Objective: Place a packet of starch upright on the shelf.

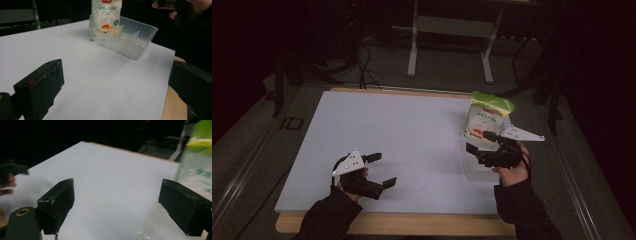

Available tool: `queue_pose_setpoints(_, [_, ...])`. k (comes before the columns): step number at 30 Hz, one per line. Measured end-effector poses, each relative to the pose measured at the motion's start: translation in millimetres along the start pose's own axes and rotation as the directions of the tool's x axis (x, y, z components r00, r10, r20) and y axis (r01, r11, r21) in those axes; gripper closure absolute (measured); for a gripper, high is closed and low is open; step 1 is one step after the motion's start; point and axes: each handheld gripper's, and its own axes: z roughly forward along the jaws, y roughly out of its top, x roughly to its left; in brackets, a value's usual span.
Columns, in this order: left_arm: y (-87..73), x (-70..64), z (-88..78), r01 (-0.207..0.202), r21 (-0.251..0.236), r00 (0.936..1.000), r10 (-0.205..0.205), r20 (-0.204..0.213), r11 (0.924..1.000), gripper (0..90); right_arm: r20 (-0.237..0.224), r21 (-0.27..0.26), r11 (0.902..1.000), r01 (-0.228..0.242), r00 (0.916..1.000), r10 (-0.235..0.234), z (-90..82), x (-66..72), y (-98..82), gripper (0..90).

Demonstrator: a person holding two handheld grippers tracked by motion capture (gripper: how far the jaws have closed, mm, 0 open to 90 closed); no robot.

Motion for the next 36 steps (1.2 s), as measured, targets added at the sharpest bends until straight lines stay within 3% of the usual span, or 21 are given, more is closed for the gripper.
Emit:
queue_pose_setpoints(11, [-2.1, 0.5, -6.7, -0.002, 0.002, 1.0000, 0.002, -0.005, 1.0000, 0.7, -0.087, 0.006, 0.9988, 0.049, 0.9950, -0.048, -2.0, 29.2, -14.4, 12.8])
queue_pose_setpoints(17, [-3.6, 3.0, -10.5, 0.006, -0.001, 0.9998, -0.006, -0.018, 1.0000, 0.7, -0.115, 0.029, 0.9982, 0.051, 0.9923, -0.048, -2.0, 41.4, -25.8, 13.0])
queue_pose_setpoints(27, [-5.6, 2.8, -12.8, -0.002, 0.001, 0.9999, 0.002, -0.014, 1.0000, 0.7, -0.186, 0.030, 0.9970, 0.072, 0.9804, -0.065, -6.6, 52.0, -45.9, 13.0])
queue_pose_setpoints(36, [-7.6, 1.1, -11.5, -0.014, 0.013, 0.9999, 0.014, -0.006, 0.9998, 0.7, -0.197, 0.044, 0.9964, 0.072, 0.9784, -0.062, -13.7, 54.7, -63.9, 13.0])
